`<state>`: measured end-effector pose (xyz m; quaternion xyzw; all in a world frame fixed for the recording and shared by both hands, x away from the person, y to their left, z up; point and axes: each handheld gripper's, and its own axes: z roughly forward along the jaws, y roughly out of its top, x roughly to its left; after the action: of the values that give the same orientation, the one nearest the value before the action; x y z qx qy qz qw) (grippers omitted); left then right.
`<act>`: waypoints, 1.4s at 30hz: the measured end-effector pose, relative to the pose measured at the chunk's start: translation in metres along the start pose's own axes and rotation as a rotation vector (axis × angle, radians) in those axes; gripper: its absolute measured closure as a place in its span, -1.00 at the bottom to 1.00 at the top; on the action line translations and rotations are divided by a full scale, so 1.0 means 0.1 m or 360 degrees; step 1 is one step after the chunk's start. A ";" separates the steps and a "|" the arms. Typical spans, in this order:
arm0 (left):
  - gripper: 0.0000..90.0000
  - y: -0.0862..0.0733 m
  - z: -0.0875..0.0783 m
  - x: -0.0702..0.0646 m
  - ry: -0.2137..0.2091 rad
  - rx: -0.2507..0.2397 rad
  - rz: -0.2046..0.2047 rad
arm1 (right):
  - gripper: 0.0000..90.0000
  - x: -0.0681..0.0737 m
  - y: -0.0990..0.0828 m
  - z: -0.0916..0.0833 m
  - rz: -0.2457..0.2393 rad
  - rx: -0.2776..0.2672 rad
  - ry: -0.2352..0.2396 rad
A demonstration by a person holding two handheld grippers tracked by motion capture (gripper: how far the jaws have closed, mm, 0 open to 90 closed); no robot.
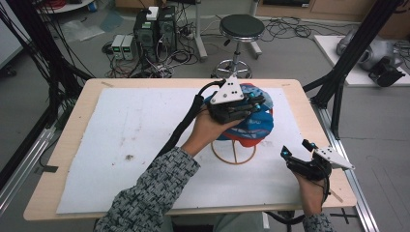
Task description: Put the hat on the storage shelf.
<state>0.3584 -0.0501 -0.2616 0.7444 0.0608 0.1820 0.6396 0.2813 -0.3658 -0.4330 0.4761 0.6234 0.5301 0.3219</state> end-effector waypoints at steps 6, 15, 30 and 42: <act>0.80 0.00 -0.01 0.00 -0.0002 0.0004 0.0007 | -0.76 0.00 0.00 0.00 -0.0004 -0.0004 0.0003; 0.45 0.02 -0.13 0.05 0.0038 -0.0034 -0.0031 | -0.76 0.01 0.00 0.00 0.0004 -0.0004 0.0002; 0.16 -0.05 -0.79 0.22 0.0252 -0.0042 -0.0058 | -0.76 0.00 0.00 0.01 -0.0002 -0.0003 -0.0001; -0.03 -0.29 -1.47 0.28 0.0498 -0.0011 -0.0120 | -0.76 0.03 0.01 0.09 -0.0016 0.0010 0.0006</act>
<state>0.3371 0.1002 -0.2678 0.7020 0.1870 0.2717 0.6312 0.2884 -0.3598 -0.4334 0.4728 0.6281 0.5275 0.3219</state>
